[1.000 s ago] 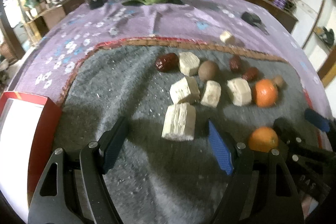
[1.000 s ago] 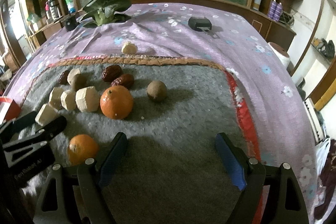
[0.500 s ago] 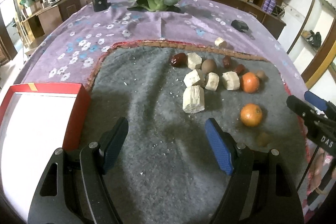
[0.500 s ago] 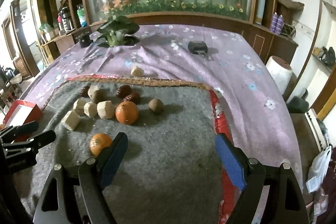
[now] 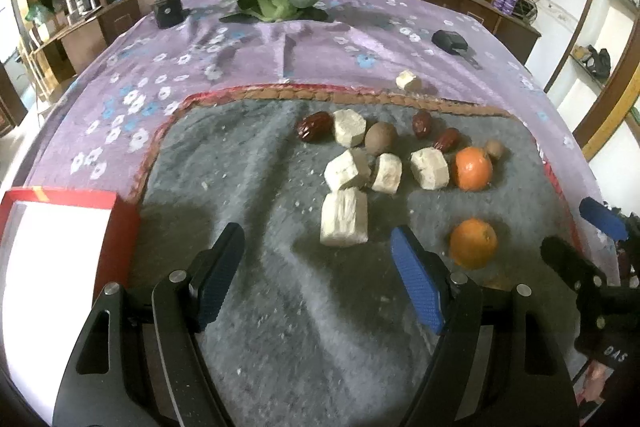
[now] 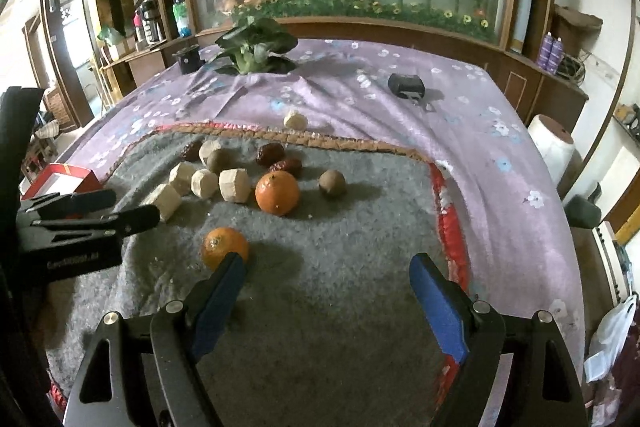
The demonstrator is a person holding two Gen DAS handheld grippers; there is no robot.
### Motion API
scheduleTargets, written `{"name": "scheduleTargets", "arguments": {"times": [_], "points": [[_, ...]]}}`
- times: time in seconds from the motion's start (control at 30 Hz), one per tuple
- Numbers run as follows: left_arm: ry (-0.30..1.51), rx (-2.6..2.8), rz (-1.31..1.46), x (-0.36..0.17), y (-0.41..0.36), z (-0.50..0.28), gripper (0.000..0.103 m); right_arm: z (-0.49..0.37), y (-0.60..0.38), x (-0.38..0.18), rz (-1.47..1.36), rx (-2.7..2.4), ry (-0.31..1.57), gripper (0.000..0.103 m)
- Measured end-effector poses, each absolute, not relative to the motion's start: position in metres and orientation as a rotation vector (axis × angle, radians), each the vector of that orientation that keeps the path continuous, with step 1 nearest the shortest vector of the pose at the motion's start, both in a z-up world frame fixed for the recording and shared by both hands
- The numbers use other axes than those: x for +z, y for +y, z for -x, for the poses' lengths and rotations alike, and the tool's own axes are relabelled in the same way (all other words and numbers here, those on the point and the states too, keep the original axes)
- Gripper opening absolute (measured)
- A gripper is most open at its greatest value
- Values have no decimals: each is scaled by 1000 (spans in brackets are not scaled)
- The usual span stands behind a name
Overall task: Organize fruits
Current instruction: 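Move both grippers toward the scattered fruits on the felt, then grasp a white block with the left gripper while the right grasps a brown round fruit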
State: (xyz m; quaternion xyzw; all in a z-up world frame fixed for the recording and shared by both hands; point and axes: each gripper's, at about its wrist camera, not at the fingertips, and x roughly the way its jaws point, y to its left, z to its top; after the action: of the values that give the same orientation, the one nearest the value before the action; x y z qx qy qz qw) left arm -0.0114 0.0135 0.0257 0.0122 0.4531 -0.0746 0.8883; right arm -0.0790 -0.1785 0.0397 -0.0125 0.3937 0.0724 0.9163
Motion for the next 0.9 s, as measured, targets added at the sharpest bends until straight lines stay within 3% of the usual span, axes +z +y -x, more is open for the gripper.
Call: {"name": "scheduleTargets", "arguments": {"times": [0.2, 0.3, 0.43, 0.57, 0.67, 0.77, 0.8, 0.9], "points": [[959, -158, -59, 19, 5, -3, 76, 79, -177, 37, 11, 191, 823, 77], [967, -149, -88, 14, 1, -6, 67, 82, -171, 33, 15, 258, 853, 68], [973, -147, -89, 11, 0, -8, 67, 88, -158, 27, 20, 338, 878, 65], [988, -148, -77, 8, 1, -9, 67, 86, -143, 19, 39, 369, 895, 49], [994, -148, -70, 6, 2, -11, 67, 83, -136, 11, 30, 405, 918, 43], [992, -151, -72, 7, 2, -11, 67, 86, -128, 9, 55, 437, 921, 26], [989, -153, -80, 7, 2, -11, 65, 88, -125, 8, 66, 447, 922, 23], [977, -163, -85, 9, 2, -7, 42, 90, -121, 7, 96, 446, 919, 23]]}}
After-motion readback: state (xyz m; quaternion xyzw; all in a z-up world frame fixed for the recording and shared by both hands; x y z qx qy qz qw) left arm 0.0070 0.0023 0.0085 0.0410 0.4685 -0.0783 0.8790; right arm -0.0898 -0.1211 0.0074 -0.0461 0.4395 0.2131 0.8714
